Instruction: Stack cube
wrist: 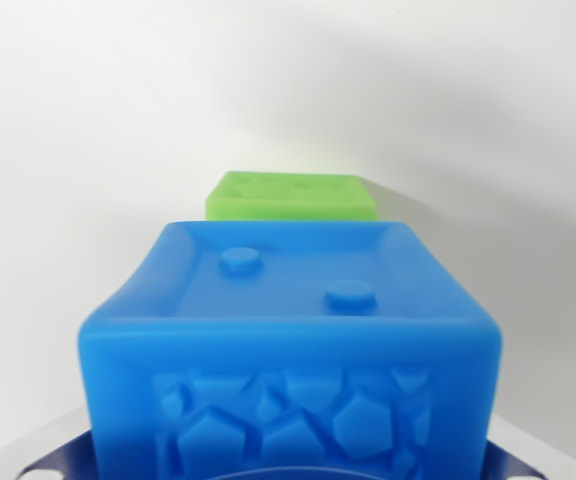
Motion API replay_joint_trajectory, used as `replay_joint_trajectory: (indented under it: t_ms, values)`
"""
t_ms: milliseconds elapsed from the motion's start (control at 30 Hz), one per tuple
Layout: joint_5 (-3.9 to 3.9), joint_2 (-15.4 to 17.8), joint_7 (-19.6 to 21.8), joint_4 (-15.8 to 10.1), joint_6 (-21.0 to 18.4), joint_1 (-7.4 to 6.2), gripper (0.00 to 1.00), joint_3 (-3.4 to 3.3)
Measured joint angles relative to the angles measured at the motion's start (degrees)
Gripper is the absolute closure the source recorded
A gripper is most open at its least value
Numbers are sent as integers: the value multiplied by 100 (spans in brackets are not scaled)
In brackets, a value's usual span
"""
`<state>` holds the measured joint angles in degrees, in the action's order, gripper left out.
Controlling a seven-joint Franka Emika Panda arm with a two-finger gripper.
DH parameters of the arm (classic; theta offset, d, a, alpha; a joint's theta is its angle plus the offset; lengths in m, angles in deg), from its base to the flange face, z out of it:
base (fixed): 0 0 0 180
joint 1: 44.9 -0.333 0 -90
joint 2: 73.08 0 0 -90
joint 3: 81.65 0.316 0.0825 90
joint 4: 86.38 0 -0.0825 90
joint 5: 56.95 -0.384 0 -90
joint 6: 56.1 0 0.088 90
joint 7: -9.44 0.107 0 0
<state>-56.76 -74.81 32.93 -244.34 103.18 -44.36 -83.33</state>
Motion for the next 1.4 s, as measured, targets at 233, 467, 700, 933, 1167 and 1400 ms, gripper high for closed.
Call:
replay_joint_trajectory:
  t_ms: [233, 467, 700, 933, 1167, 1400]
  values:
    - [-30, -299, -22, 11, 291, 0, 100, 2]
    - [-56, -536, -38, 35, 507, 0, 100, 10]
    - [-70, -696, -51, 54, 646, 0, 100, 16]
    - [-77, -770, -59, 64, 718, 0, 100, 20]
    - [-79, -773, -60, 65, 722, 0, 0, 20]
    - [-79, -773, -61, 66, 722, 0, 0, 21]
